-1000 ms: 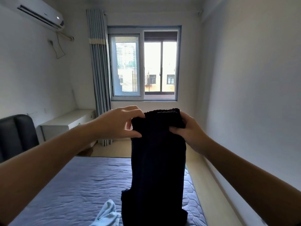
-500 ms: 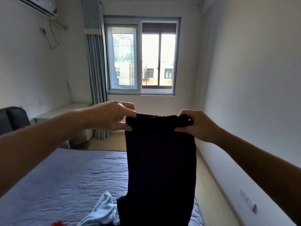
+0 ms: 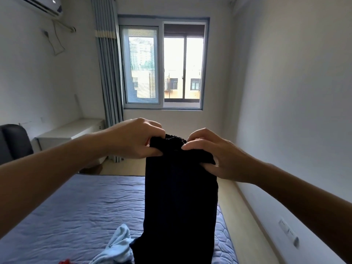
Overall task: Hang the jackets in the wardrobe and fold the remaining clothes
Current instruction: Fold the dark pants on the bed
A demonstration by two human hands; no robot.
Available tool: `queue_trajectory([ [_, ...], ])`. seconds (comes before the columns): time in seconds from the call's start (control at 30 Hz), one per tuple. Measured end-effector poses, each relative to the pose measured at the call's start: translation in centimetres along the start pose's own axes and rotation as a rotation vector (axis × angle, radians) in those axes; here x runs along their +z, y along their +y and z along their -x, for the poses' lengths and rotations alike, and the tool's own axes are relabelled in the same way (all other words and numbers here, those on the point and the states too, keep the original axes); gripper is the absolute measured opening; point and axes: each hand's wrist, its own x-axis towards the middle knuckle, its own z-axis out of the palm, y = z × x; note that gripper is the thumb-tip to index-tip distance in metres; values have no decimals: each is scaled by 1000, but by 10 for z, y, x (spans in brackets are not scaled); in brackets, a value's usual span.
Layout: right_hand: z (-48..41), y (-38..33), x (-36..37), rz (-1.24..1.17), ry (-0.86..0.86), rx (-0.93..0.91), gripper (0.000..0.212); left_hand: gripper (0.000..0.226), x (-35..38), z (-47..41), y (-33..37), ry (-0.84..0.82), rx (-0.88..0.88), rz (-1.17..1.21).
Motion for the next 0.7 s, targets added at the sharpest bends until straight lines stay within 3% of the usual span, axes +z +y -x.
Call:
queue_trajectory([
  [0.2, 0, 2, -7, 19, 5, 45, 30, 18, -3, 5, 2, 48, -4, -32],
  [0.37, 1, 7, -8, -23, -82, 53, 27, 16, 1, 8, -2, 102, 12, -147],
  [0.7, 6, 8, 7, 370, -58, -154, 27, 17, 11, 12, -9, 155, 8, -224],
])
